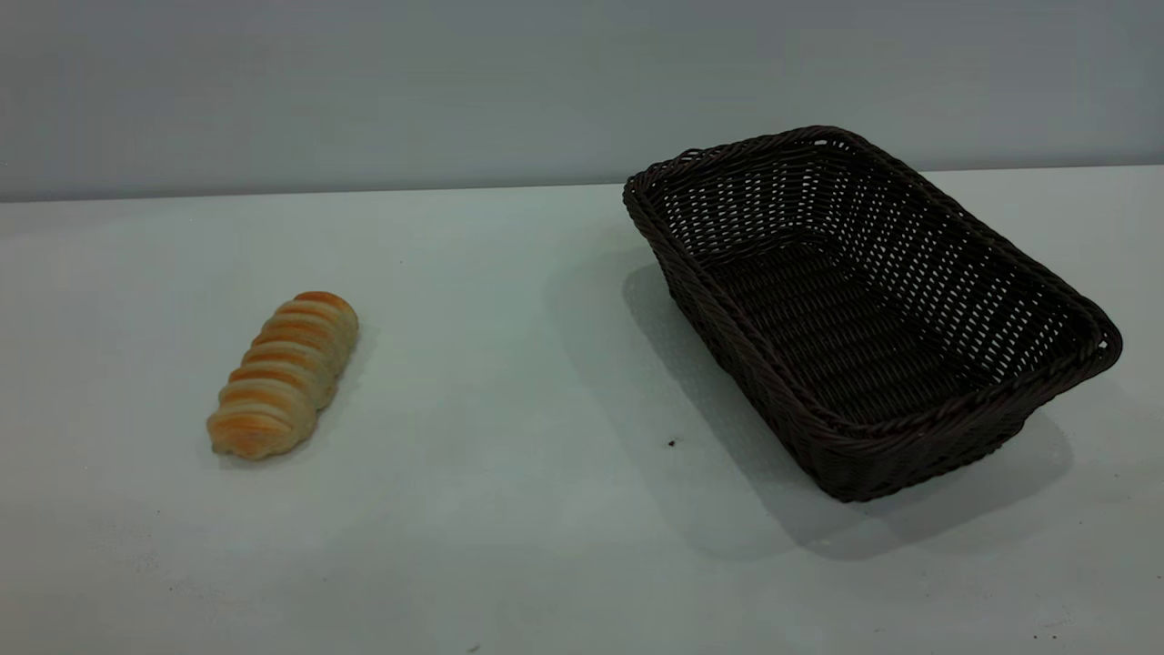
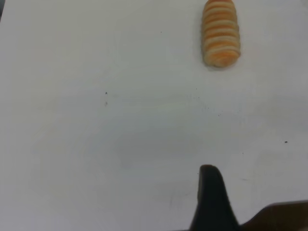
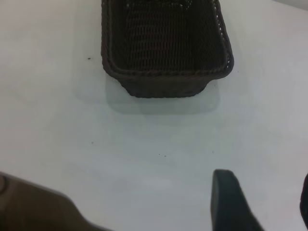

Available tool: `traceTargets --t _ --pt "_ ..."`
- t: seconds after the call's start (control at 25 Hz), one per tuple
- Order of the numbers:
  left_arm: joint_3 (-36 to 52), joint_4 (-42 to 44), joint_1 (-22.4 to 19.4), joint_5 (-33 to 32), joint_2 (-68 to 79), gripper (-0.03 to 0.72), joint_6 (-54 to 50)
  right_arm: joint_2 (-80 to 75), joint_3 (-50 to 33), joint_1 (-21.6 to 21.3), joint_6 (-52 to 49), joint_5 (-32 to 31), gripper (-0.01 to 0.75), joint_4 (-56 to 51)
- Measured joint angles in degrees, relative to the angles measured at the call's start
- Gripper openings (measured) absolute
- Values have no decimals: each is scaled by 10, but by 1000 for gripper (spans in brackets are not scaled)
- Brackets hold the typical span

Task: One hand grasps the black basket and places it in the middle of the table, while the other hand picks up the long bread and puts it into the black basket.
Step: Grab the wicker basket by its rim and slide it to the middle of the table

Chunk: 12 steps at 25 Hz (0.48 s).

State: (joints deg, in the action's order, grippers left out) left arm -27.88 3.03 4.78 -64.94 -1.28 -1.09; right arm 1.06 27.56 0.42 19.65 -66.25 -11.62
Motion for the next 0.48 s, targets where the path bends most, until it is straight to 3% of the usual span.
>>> traceTargets --t 0.36,0.48 --pt "0 0 0 2 0 527 0 0 0 0 0 0 371 0" --pt "-9 -1 0 28 0 527 0 0 1 0 0 7 371 -2"
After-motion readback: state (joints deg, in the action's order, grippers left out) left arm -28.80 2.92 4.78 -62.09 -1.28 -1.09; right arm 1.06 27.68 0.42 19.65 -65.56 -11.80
